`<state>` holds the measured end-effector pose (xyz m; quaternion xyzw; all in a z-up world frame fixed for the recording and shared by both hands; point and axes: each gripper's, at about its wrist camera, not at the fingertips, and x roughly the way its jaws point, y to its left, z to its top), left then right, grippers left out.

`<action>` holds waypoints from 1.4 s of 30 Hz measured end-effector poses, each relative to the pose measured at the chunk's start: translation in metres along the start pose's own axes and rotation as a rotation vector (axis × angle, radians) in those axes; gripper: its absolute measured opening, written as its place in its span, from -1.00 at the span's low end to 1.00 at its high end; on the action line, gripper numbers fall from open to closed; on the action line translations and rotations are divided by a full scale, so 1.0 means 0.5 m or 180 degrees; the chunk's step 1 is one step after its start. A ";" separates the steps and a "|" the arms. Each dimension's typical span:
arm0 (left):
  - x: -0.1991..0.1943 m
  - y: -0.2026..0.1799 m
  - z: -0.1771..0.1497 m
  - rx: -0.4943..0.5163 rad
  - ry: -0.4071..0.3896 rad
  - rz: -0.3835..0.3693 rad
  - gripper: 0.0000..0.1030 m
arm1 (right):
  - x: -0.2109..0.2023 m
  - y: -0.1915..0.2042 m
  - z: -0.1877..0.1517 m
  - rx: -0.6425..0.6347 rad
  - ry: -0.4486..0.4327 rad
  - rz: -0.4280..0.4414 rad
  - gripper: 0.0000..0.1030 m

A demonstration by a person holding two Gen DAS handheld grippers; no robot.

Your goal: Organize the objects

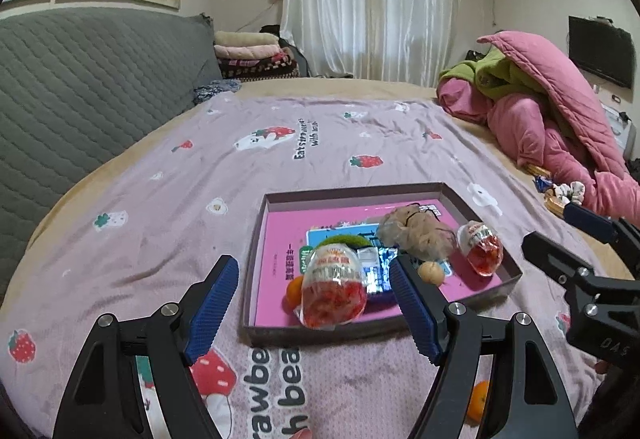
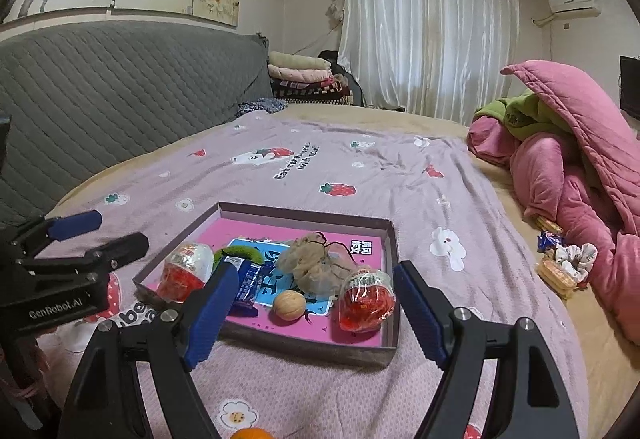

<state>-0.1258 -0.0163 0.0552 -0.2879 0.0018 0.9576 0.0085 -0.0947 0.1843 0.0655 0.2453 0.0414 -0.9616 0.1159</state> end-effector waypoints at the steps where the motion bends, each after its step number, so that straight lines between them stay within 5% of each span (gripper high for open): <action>1: -0.005 0.000 -0.003 -0.0006 0.0000 0.0000 0.53 | -0.006 -0.001 0.000 0.0005 -0.0009 0.0006 0.55; 18: -0.079 -0.023 -0.081 -0.0024 0.0122 -0.0089 0.53 | -0.098 0.026 -0.033 0.0010 -0.0093 -0.0003 0.55; 42: -0.103 0.002 -0.196 -0.0201 0.0379 -0.0074 0.53 | -0.134 0.048 -0.171 0.0174 0.0299 -0.0008 0.55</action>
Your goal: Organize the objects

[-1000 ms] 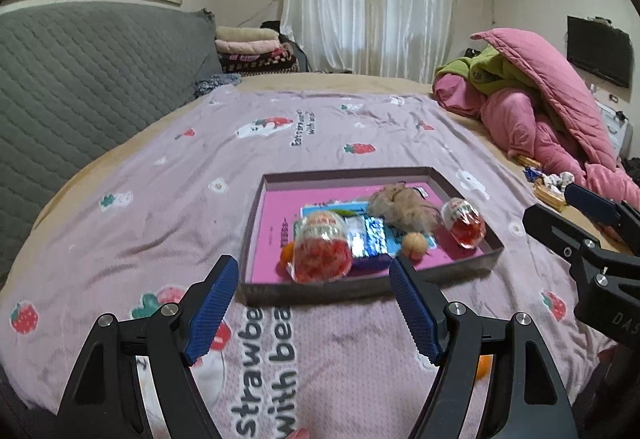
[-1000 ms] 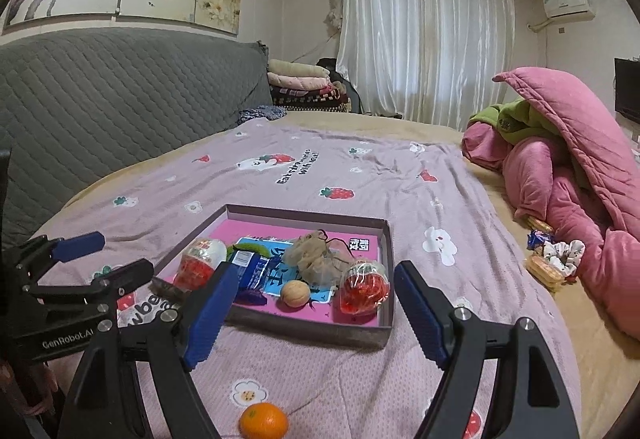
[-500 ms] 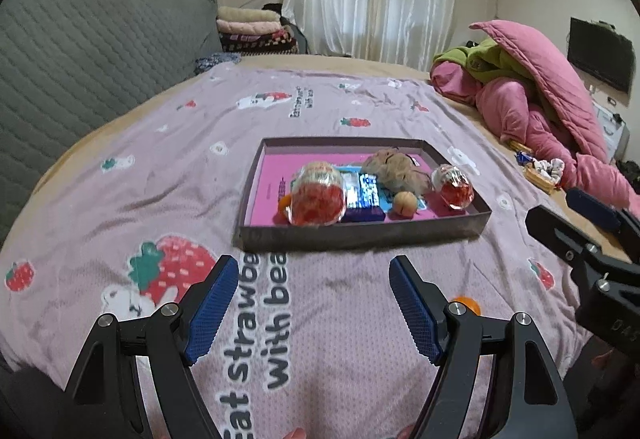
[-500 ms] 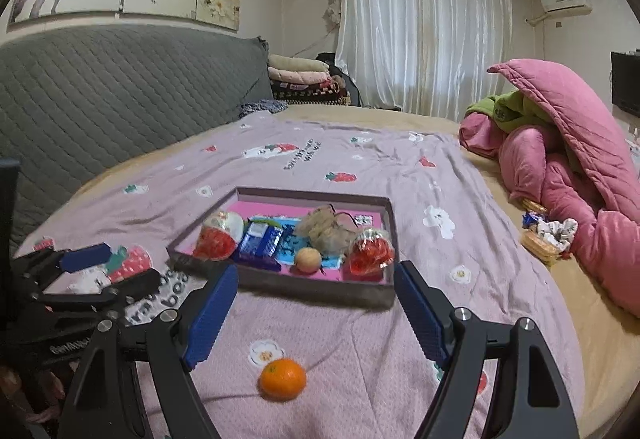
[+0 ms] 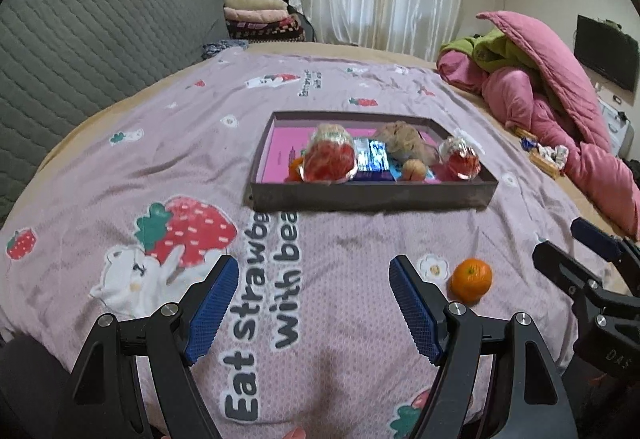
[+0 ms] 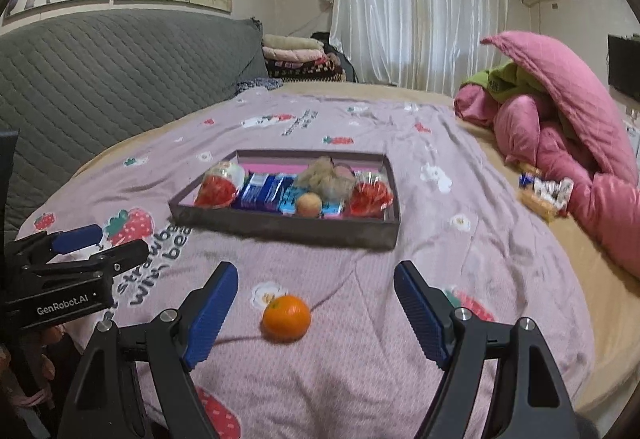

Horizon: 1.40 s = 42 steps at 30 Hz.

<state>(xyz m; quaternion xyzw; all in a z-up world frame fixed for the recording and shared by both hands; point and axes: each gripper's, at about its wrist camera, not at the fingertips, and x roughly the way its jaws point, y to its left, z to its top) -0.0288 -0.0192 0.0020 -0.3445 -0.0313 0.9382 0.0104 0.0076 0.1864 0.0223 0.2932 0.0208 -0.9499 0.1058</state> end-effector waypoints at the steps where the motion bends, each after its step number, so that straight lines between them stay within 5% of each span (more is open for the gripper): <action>1: 0.001 -0.001 -0.006 0.0002 0.0021 -0.0001 0.53 | -0.001 0.002 -0.008 0.0013 0.0010 0.0003 0.55; 42: 0.031 -0.029 -0.095 0.0237 0.0284 -0.0026 0.53 | 0.033 0.027 -0.115 0.0084 0.0320 -0.0173 0.58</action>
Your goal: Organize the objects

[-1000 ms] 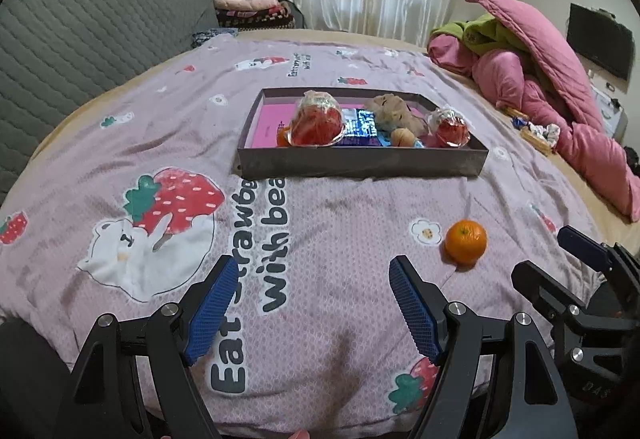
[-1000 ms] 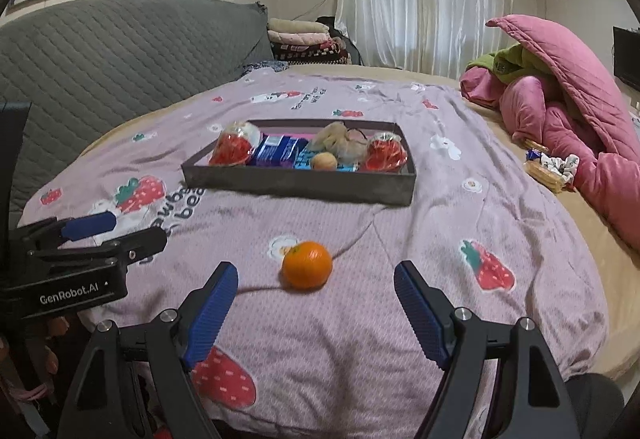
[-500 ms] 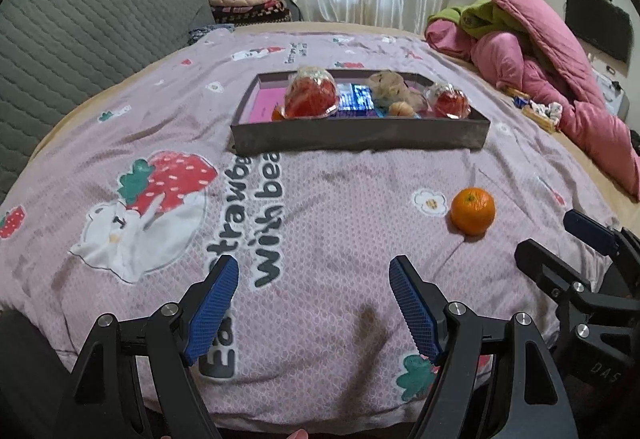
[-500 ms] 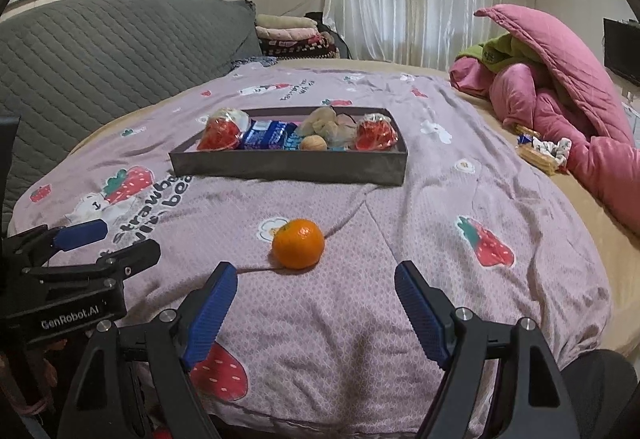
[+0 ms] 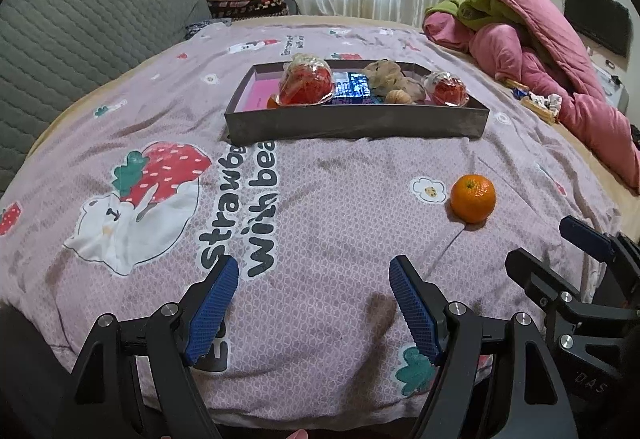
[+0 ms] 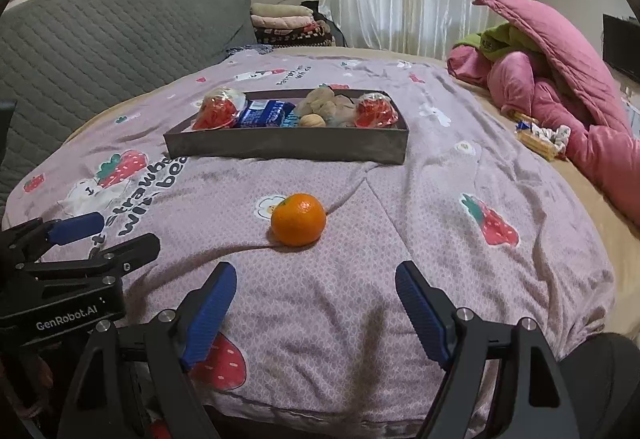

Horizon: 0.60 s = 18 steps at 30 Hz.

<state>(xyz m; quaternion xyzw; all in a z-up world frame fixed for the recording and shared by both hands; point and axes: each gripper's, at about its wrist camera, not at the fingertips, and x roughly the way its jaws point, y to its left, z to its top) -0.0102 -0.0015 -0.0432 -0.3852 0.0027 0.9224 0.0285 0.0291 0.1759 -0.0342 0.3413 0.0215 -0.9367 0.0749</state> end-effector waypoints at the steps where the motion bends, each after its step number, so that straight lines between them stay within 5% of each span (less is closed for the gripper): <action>1: 0.000 0.000 0.000 0.0001 -0.0003 -0.0001 0.53 | 0.001 -0.001 -0.001 0.0007 0.0003 0.0000 0.58; 18: 0.004 -0.002 -0.001 -0.0008 0.0018 -0.0021 0.53 | 0.012 0.015 -0.009 -0.0109 0.0079 0.0034 0.58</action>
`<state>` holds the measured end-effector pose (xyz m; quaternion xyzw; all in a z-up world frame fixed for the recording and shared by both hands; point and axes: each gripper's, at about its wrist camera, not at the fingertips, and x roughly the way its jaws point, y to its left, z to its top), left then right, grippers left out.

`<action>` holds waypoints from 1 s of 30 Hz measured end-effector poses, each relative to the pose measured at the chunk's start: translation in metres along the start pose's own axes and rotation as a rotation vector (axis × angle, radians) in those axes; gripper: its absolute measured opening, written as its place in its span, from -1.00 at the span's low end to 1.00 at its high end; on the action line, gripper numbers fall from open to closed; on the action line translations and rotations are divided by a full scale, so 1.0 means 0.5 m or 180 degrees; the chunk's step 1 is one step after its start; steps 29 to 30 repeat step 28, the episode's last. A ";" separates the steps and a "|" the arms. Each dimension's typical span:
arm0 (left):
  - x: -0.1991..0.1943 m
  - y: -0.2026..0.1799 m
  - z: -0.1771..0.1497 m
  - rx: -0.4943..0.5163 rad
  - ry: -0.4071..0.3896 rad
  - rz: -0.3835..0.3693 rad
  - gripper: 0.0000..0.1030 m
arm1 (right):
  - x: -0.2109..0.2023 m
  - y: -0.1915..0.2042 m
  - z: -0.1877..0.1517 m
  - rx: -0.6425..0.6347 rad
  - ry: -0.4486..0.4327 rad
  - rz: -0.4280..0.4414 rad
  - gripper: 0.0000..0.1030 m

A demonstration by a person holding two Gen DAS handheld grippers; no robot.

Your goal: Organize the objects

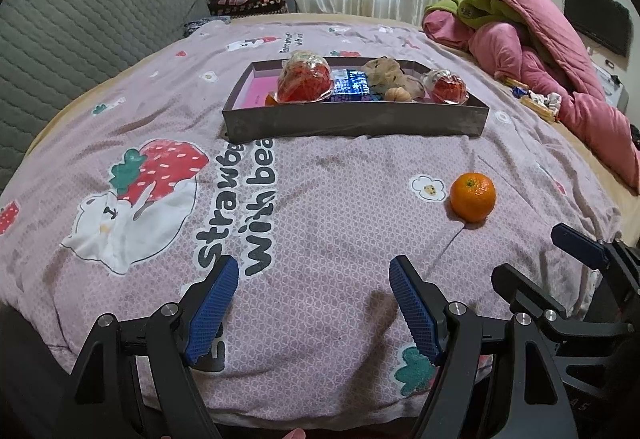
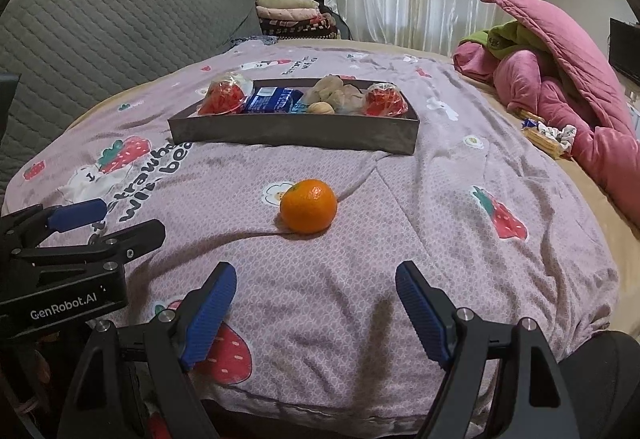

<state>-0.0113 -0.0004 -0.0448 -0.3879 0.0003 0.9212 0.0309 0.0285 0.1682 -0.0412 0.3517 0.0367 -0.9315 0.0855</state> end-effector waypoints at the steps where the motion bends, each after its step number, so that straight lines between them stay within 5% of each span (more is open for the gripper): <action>1: 0.000 0.000 0.000 0.0001 0.0002 0.0000 0.53 | 0.001 0.000 0.000 0.0003 0.0006 -0.0002 0.58; 30: 0.019 -0.003 -0.003 -0.0005 0.0092 -0.0006 0.53 | 0.010 0.000 -0.001 0.0004 0.0045 0.0005 0.58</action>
